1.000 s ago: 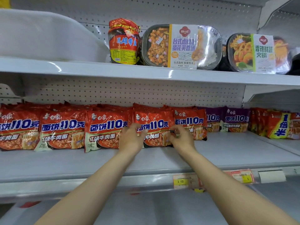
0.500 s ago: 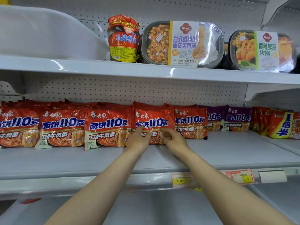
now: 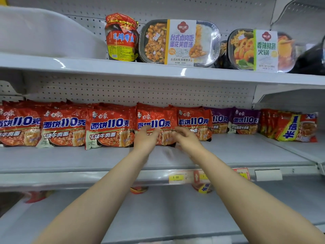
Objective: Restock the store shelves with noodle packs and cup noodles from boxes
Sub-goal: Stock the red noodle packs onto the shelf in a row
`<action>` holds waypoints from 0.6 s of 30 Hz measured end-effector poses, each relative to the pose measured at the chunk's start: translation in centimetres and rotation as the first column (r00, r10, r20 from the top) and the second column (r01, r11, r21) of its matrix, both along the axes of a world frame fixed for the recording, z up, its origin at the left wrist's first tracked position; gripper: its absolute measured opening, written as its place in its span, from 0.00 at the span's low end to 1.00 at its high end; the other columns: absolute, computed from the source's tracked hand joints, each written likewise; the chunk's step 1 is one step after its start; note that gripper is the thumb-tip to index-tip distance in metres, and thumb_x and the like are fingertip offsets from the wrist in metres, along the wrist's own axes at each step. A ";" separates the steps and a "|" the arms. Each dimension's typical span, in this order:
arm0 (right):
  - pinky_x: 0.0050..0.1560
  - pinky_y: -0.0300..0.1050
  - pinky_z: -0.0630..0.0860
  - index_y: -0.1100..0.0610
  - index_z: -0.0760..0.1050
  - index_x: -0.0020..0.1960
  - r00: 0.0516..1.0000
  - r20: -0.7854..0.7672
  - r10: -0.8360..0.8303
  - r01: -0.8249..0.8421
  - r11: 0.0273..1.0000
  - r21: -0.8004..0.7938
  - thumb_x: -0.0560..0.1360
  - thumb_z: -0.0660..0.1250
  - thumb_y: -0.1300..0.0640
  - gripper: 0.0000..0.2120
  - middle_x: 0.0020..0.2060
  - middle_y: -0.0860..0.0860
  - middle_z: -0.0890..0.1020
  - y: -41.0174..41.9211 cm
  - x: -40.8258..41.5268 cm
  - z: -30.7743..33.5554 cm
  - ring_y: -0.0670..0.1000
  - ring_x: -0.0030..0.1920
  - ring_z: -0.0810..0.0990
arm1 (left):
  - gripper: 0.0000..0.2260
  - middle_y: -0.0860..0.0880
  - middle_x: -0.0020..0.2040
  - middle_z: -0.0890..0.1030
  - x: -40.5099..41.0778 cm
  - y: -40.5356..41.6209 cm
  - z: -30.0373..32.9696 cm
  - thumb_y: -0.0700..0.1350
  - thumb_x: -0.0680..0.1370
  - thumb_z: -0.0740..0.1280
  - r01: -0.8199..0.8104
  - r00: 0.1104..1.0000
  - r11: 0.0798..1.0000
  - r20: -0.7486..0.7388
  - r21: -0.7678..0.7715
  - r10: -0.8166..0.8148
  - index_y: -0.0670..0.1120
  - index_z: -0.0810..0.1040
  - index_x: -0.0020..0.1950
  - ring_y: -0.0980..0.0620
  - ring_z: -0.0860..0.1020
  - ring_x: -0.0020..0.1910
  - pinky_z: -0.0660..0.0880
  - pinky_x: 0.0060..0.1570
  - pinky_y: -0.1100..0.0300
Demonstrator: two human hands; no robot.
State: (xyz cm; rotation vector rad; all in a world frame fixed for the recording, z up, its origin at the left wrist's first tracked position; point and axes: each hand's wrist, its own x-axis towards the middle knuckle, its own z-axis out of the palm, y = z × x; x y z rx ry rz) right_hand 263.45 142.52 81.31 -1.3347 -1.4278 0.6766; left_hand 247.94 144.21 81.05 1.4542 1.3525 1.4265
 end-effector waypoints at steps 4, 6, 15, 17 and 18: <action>0.70 0.56 0.73 0.52 0.72 0.72 0.998 -0.055 0.004 -0.005 1.000 -0.007 0.81 0.66 0.49 0.20 0.68 0.50 0.76 -2.3 1.4 0.7 0.52 0.68 0.74 | 0.19 0.50 0.63 0.78 2.1 -2.6 0.3 0.55 0.79 0.68 -0.005 0.991 1.000 0.136 0.028 0.001 0.48 0.76 0.67 0.52 0.74 0.57 0.72 0.56 0.56; 0.70 0.55 0.73 0.52 0.72 0.72 0.997 -0.073 0.008 -0.009 1.000 -0.010 0.82 0.65 0.49 0.20 0.68 0.49 0.76 -3.6 2.2 0.8 0.51 0.68 0.74 | 0.18 0.50 0.61 0.78 3.0 -3.9 0.2 0.55 0.79 0.69 0.001 0.982 1.000 0.188 0.023 -0.005 0.48 0.76 0.65 0.52 0.76 0.56 0.75 0.61 0.52; 0.67 0.54 0.75 0.53 0.73 0.70 0.995 -0.094 0.039 -0.039 0.999 0.004 0.82 0.64 0.49 0.18 0.61 0.45 0.77 -10.4 6.2 -0.8 0.49 0.63 0.76 | 0.17 0.49 0.58 0.80 6.4 -10.6 -2.2 0.58 0.78 0.69 -0.049 0.968 0.999 0.247 0.010 0.045 0.49 0.77 0.60 0.49 0.78 0.58 0.75 0.64 0.45; 0.68 0.54 0.75 0.52 0.75 0.67 0.993 -0.108 0.044 -0.045 0.999 -0.002 0.82 0.65 0.48 0.16 0.63 0.46 0.78 -11.7 6.9 -1.8 0.48 0.64 0.76 | 0.15 0.50 0.57 0.80 7.0 -12.0 -3.2 0.58 0.77 0.69 -0.059 0.959 0.998 0.275 -0.015 0.061 0.50 0.78 0.59 0.49 0.78 0.56 0.75 0.64 0.46; 0.67 0.53 0.75 0.52 0.75 0.67 0.992 -0.120 0.047 -0.048 0.999 -0.007 0.82 0.65 0.49 0.15 0.63 0.47 0.78 -12.2 7.2 -2.3 0.48 0.63 0.77 | 0.14 0.50 0.56 0.80 7.2 -12.6 -3.8 0.57 0.78 0.69 -0.059 0.954 0.998 0.293 -0.031 0.066 0.51 0.78 0.58 0.50 0.78 0.54 0.76 0.63 0.47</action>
